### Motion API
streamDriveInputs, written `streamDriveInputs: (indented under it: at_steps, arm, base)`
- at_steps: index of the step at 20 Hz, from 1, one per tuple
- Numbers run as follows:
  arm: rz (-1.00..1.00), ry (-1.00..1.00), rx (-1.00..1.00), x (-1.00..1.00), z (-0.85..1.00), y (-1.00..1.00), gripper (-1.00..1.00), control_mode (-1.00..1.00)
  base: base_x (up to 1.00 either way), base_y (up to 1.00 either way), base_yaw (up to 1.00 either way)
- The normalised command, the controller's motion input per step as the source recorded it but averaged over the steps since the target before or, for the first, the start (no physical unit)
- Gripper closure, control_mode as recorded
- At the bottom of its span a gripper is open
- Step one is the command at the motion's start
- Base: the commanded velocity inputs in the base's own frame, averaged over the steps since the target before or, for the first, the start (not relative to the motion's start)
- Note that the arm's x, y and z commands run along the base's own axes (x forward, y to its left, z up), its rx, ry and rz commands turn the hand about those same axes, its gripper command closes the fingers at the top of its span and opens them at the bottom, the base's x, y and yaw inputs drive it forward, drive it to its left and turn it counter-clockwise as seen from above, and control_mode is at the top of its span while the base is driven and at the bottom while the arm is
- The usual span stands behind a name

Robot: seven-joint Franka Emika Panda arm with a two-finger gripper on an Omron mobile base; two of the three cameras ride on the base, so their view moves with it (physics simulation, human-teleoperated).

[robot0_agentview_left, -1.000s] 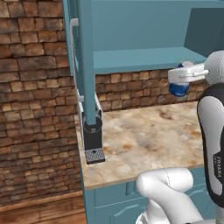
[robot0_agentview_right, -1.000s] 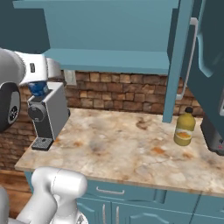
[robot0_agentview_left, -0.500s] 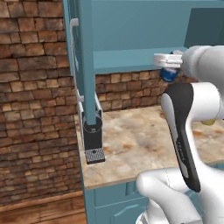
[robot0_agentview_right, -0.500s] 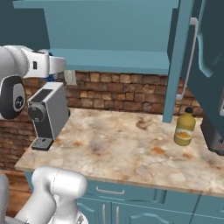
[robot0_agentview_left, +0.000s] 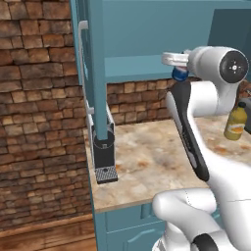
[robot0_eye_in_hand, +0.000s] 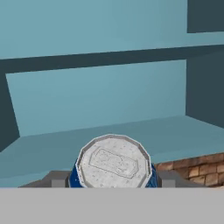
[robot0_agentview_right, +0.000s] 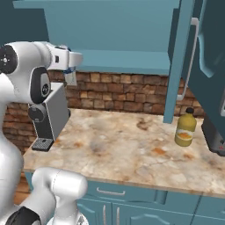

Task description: Sort all alcoholic drinks to one cabinet, and non-alcoholic drinks to the other.

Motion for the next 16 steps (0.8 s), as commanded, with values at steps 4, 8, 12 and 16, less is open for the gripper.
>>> streamDriveInputs:
  at_steps: [4,8,12,16]
  arm:
    - [0.0,0.0,0.03,0.71,-0.01,-0.29,1.0,-1.0]
    - [0.0,0.0,0.0,0.84,-0.12,-0.06,1.0,-1.0]
    - [0.0,0.0,-0.01,0.78,-0.04,0.0,1.0,-1.0]
    - [0.0,0.0,0.0,0.68,-0.14,0.0,1.0,-1.0]
  base:
    - [0.0,0.0,0.0]
    - [0.0,0.0,0.0]
    - [0.0,0.0,0.0]
    - [0.0,0.0,0.0]
